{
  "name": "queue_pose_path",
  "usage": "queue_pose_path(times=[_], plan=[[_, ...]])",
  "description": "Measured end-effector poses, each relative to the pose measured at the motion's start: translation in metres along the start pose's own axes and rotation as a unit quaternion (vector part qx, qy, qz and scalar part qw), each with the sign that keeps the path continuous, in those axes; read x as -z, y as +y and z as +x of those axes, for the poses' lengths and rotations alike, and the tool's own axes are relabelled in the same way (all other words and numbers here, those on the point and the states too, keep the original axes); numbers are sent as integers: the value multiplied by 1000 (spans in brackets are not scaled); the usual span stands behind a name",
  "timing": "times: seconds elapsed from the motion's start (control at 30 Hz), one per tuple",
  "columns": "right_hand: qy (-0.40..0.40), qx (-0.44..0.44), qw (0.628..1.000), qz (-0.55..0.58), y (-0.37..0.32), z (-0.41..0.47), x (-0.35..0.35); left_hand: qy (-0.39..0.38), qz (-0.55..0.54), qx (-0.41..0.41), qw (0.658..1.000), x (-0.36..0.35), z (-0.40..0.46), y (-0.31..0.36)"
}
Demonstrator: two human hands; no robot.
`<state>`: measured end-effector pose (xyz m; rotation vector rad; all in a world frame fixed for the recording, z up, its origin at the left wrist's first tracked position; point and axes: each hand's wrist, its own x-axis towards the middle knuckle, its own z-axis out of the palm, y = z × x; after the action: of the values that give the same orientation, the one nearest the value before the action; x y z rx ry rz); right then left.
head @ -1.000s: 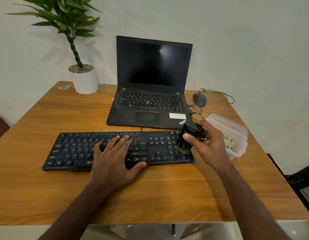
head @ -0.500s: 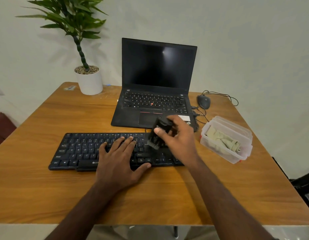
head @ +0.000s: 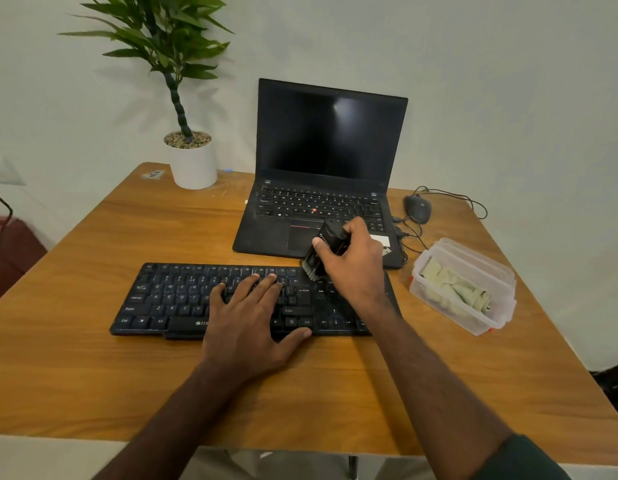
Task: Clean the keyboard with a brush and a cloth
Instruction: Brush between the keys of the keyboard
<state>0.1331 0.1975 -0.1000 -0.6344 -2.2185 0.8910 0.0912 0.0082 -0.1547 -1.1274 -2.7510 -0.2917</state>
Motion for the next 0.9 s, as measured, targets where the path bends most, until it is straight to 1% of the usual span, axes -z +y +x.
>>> queue_pose_path(times=[0.1,0.17,0.27,0.37,0.4,0.43,0.5,0.57,0.6,0.67,0.73,0.9], plan=[[-1,2,1000,-30,-1,2,-5,3,-1,2,1000,1,0,0],[-19,23,998,-56,-4,2,-4,3,-1,1,1000,1,1,0],[-80,41,993,-81,-11,3,6,3,-1,-2,1000,1,1,0],[-153,12,984,-92,-14,7,18,9,-5,-1,1000,1,0,0],[-160,-6,984,-81,-14,9,21,7,-6,-2,1000,1,0,0],[-148,-23,987,-61,-13,9,23,5,-7,-4,1000,2,0,0],[-89,-42,995,-25,-12,11,23,3,-5,-5,1000,2,0,0],[-34,-26,999,-24,-17,10,17,7,-5,-4,1000,3,0,0],[-21,-8,999,-32,-19,9,13,7,-4,-4,1000,3,0,0],[-28,26,998,-56,-22,7,3,4,-3,-3,1000,2,0,0],[-55,37,994,-82,-23,3,-3,6,-5,-2,1000,2,1,0],[-92,19,990,-110,-22,-12,12,13,-9,-2,1000,-1,0,-1]])
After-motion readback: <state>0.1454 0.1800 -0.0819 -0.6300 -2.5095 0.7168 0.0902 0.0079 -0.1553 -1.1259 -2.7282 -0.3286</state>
